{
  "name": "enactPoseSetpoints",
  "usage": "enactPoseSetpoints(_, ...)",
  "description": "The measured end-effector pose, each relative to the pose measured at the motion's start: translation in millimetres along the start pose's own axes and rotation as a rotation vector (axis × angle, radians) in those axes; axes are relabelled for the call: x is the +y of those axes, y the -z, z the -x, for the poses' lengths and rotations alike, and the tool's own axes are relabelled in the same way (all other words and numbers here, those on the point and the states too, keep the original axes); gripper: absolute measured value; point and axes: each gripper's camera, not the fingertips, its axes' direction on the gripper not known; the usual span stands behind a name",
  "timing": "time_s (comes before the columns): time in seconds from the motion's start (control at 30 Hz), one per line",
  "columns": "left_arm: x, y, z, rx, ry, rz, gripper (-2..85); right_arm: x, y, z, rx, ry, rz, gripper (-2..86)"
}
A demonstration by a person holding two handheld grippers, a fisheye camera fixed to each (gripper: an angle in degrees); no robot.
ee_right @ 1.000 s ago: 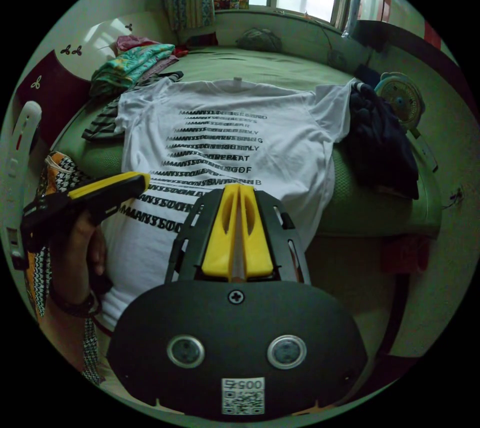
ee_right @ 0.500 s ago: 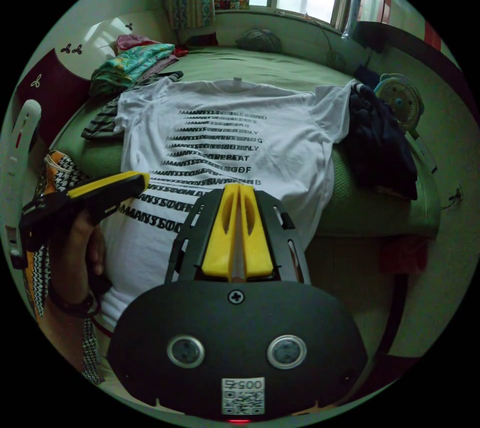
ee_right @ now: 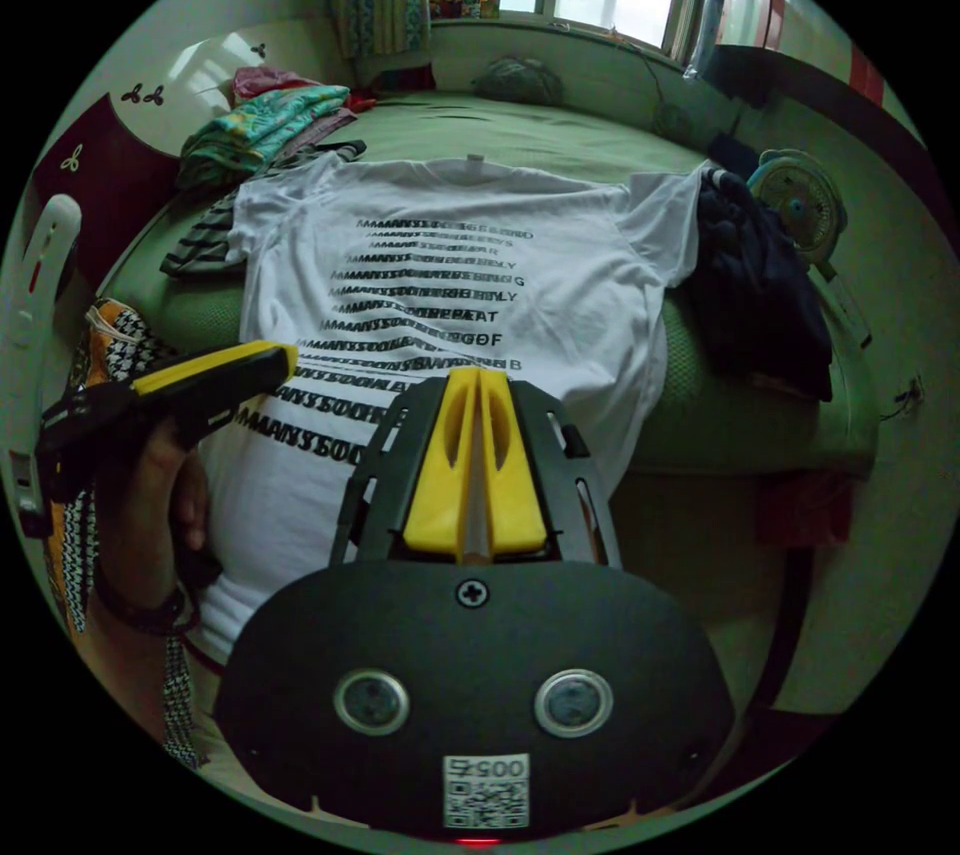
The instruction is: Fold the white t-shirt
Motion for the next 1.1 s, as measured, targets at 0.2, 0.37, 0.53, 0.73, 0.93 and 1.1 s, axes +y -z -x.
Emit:
enactPoseSetpoints(0.2, -1, -1, -3, -0.007, -0.004, 0.002, -0.6, 2, 1, -4, -0.005, -0.005, 0.001, -1.0)
enactPoseSetpoints(0.37, -1, -2, -6, -0.016, -0.009, 0.006, -0.7, 4, 2, -7, -0.012, -0.008, 0.002, -1.0)
enactPoseSetpoints(0.53, 0, -2, -6, -0.016, -0.003, 0.002, -0.6, 6, 4, -9, -0.018, -0.004, 0.004, -1.0)
enactPoseSetpoints(0.73, 0, -3, -4, -0.002, 0.001, 0.002, -0.6, 8, 6, -11, -0.021, -0.007, 0.005, -1.0)
enactPoseSetpoints(0.93, 1, -4, -6, -0.008, -0.001, 0.001, -0.6, 10, 9, -13, -0.023, -0.007, 0.004, -1.0)
enactPoseSetpoints(1.1, 1, -4, -6, -0.007, -0.002, 0.001, -0.6, 10, 11, -14, -0.024, -0.008, 0.004, -1.0)
